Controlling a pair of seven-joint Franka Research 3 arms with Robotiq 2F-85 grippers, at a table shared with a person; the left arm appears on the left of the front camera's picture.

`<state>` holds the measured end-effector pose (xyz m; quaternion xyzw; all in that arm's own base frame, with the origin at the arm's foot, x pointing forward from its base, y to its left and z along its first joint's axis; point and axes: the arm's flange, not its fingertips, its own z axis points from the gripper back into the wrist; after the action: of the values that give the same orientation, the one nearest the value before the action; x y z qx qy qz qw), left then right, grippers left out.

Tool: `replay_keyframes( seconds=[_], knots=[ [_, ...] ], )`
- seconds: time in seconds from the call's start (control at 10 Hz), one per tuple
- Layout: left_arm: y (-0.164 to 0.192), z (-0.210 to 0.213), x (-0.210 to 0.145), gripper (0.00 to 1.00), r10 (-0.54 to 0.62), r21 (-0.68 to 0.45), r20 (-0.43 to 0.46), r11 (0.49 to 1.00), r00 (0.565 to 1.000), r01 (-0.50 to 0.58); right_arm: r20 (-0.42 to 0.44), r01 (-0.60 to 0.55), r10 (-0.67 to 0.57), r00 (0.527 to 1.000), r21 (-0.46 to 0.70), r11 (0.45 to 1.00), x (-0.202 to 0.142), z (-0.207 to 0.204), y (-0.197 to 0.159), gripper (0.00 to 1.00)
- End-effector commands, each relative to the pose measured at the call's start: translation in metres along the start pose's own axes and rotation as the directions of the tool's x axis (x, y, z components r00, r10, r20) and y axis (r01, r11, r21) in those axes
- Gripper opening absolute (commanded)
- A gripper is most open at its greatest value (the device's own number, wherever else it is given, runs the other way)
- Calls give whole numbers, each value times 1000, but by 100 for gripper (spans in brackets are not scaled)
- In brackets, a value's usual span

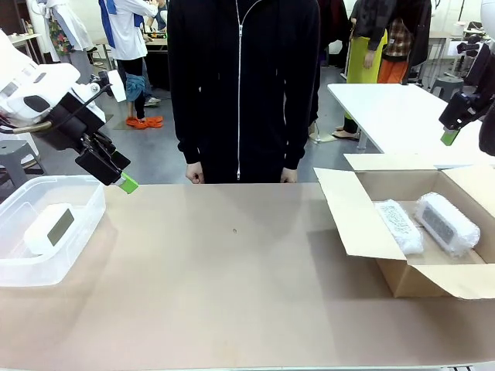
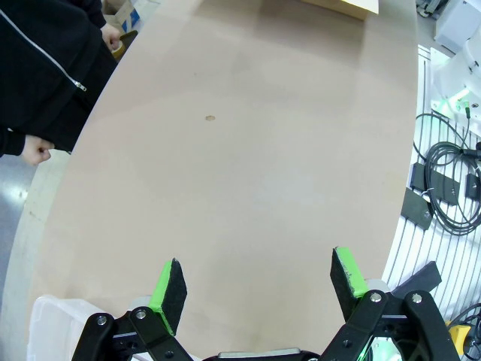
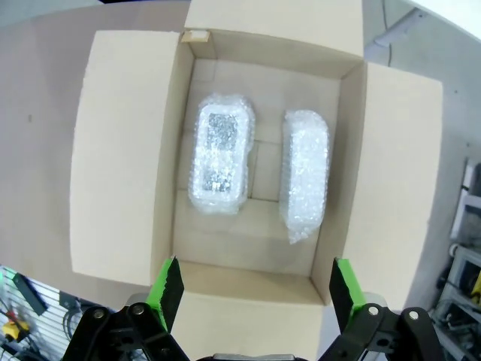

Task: Separate and place wrapped and unwrapped clocks.
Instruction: If the picked Digital clock is wrapped, place it in the Package Box ; if not, place it in the Organizing box.

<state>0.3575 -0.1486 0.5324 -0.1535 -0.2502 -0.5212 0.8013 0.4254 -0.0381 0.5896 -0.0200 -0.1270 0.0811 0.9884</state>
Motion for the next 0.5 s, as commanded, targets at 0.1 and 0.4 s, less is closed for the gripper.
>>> replay_keyframes(
  seconds=[0.1,0.4],
  knots=[
    [-1,0,0,100,7,1,-4,1000,1000,-7,12,7,-7,1000,-7,1000,2,-3,0,100],
    [-1,0,0,100,7,1,-4,1000,1000,-7,12,7,-7,1000,-7,1000,2,-3,0,100]
  ],
)
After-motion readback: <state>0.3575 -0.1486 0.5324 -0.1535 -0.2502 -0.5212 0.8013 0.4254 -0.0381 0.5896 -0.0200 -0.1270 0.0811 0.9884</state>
